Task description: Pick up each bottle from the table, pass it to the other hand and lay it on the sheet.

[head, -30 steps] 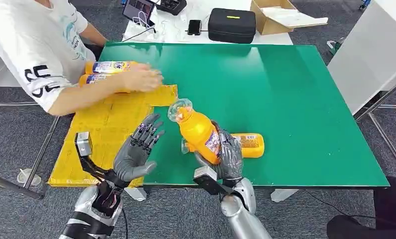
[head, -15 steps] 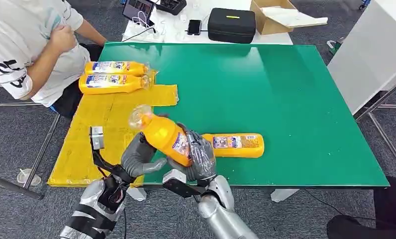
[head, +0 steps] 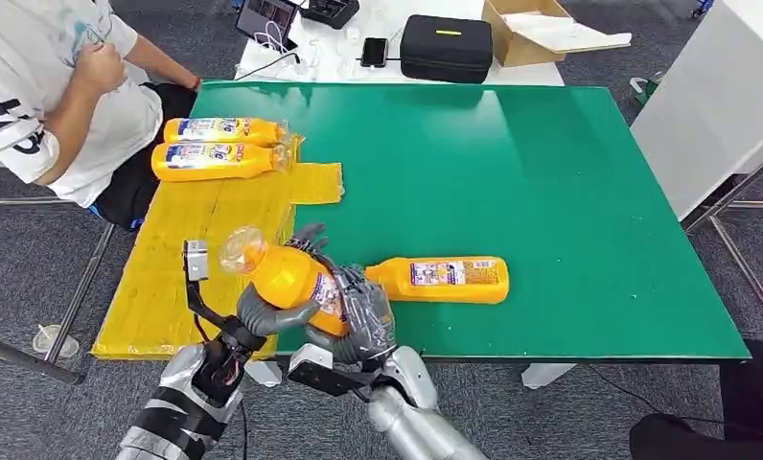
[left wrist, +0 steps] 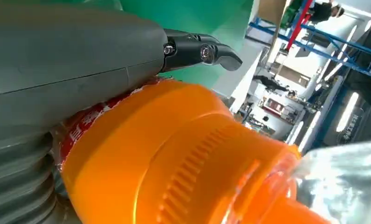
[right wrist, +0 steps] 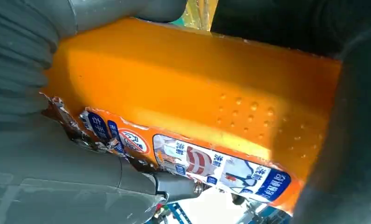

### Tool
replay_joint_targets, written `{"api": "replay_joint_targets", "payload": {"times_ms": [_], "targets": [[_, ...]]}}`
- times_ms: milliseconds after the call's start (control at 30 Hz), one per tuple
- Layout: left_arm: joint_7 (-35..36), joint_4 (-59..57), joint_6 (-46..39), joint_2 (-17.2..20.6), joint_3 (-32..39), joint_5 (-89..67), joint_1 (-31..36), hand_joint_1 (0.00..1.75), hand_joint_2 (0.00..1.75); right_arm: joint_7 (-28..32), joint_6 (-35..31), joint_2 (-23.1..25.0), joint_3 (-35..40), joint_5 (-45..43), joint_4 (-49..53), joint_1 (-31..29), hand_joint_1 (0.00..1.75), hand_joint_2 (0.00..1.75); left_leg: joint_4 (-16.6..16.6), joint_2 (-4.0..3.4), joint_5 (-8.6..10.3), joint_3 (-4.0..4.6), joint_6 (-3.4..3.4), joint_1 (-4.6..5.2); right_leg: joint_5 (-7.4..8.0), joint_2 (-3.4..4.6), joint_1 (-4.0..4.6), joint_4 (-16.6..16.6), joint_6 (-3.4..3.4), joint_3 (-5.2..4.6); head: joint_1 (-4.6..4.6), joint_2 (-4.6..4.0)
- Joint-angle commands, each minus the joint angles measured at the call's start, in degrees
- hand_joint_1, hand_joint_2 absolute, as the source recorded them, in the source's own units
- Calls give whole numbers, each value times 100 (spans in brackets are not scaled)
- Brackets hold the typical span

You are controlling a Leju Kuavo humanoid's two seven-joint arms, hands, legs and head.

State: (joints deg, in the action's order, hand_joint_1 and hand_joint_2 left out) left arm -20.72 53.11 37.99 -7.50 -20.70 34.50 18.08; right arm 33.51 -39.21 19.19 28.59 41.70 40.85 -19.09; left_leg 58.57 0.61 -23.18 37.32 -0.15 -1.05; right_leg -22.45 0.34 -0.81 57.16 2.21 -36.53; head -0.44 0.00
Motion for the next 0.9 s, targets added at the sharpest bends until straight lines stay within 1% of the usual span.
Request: {"api": "replay_joint_targets", "payload": {"times_ms": [33, 67, 100, 133, 167, 200, 233, 333, 400, 433, 533, 567, 600, 633, 667, 700, 733, 767, 800, 833, 867, 900], "targets": [[296, 84, 167, -126, 98, 578, 52, 0, 175, -20, 98, 81, 179, -226, -1134, -250, 175, 175, -3, 0, -5, -18, 4, 0, -6, -5, 2, -4, -5, 19, -2, 0], [318, 149, 149, -117, 64, 556, 13, 0, 175, 11, 92, 81, 162, -254, -1136, -256, 175, 175, -2, -2, -13, -33, 7, -3, -12, -7, 7, -6, -9, 36, -2, 0], [306, 177, 148, -100, 16, 502, -3, 5, 175, 8, 79, 81, 145, -279, -1115, -262, 175, 175, -2, 1, -7, -20, 5, 0, -8, -8, 2, -3, -6, 21, 0, 2], [258, 187, 170, -88, -17, 449, -12, 152, 175, 18, 83, 81, 134, -314, -1077, -266, 175, 175, -1, 1, -12, -29, 7, -2, -13, -10, 6, -4, -8, 32, -2, 0], [217, 190, 126, -76, -48, 352, -16, 175, 175, -12, 71, 81, 131, -308, -1062, -274, 175, 175, 0, 3, -8, -20, 5, 0, -10, -11, 3, -1, -7, 21, -2, 0], [199, 189, 128, -74, -54, 336, -28, 175, 175, -23, 85, 81, 130, -310, -1053, -287, 175, 175, 0, 6, -12, -29, 7, -2, -15, -15, 5, -2, -9, 33, 0, 0], [199, 189, 128, -74, -54, 336, -28, 175, 175, -23, 85, 81, 130, -310, -1053, -287, 175, 175, 1, 4, -7, -16, 4, -2, -9, -11, 4, -1, -7, 18, 0, 0], [199, 189, 128, -74, -54, 336, -28, 175, 175, -23, 85, 81, 130, -310, -1053, -287, 175, 175, 1, 3, -17, -40, 8, -4, -18, -14, 9, -3, -13, 44, -2, 0], [95, 143, 164, -67, -68, 246, -6, 175, 175, -76, 87, 81, 126, -313, -1013, -295, 175, 175, -1, 3, -12, -34, 7, -3, -14, -14, 7, -3, -11, 38, 0, 0], [87, 167, 200, -63, -90, 225, -19, 175, 175, -98, 100, 81, 135, -307, -1007, -304, 175, 175, -1, 3, -4, -12, 4, -1, -6, -9, 3, -1, -6, 13, -2, 0], [31, 252, 243, -65, -114, 176, -61, 175, 175, -182, 117, 81, 151, -298, -1004, -319, 175, 175, 1, 4, -13, -34, 8, -2, -16, -15, 7, -2, -11, 37, -2, 0], [31, 252, 243, -65, -114, 176, -61, 175, 175, -182, 117, 81, 151, -298, -1004, -319, 175, 175, 1, 3, -8, -18, 5, -2, -9, -11, 5, -1, -7, 20, -2, 0], [31, 252, 220, -76, -105, 175, -62, 175, 175, -200, 152, 81, 161, -325, -997, -321, 175, 175, 1, 4, -12, -29, 7, -3, -14, -14, 7, -2, -10, 32, -2, 0], [31, 252, 220, -76, -105, 175, -62, 175, 175, -200, 152, 81, 161, -325, -997, -321, 175, 175, 0, 3, -7, -18, 6, 0, -10, -11, 2, -1, -7, 19, -2, 0], [28, 245, 157, -84, -94, 145, -57, 175, 175, -221, 149, 81, 182, -340, -994, -322, 175, 175, 1, 3, -11, -25, 7, -2, -13, -13, 5, -2, -8, 27, 0, 0], [-13, 265, 34, -101, -62, 65, -56, 175, 175, -257, 163, 81, 205, -379, -1008, -339, 175, 175, 0, 4, -5, -12, 4, -2, -7, -11, 4, -2, -6, 14, -2, 2], [-34, 267, -91, -130, -4, 18, -56, 175, 175, -279, 160, 81, 219, -403, -1016, -351, 175, 175, 1, 2, -20, -47, 10, -4, -21, -16, 10, -4, -13, 51, -2, 0], [-58, 298, -122, -134, 7, -46, -51, 175, 175, -287, 157, 81, 227, -414, -1019, -360, 175, 175, 1, 5, -6, -15, 5, -2, -9, -13, 4, -1, -6, 17, 0, 0], [-142, 334, -240, -152, 57, -192, -53, 175, 175, -305, 150, 81, 229, -425, -1019, -367, 175, 175, 3, 6, -10, -23, 6, -3, -13, -16, 6, 0, -9, 26, -2, 0], [-141, 350, -238, -172, 90, -177, -54, 175, 175, -316, 153, 81, 228, -424, -1018, -374, 173, 175, 2, 6, -6, -12, 5, -2, -8, -14, 5, 0, -6, 15, 0, 0], [-140, 377, -277, -185, 130, -175, -53, 175, 175, -337, 159, 81, 226, -423, -1013, -386, 155, 175, 4, 5, -10, -21, 6, -4, -12, -14, 7, 0, -8, 25, -2, 0], [-102, 404, -352, -211, 190, -179, -65, 175, 175, -383, 163, 81, 221, -407, -1003, -393, 72, 175, 3, 4, -5, -9, 4, -2, -6, -11, 4, 0, -5, 10, 0, 2]]}}
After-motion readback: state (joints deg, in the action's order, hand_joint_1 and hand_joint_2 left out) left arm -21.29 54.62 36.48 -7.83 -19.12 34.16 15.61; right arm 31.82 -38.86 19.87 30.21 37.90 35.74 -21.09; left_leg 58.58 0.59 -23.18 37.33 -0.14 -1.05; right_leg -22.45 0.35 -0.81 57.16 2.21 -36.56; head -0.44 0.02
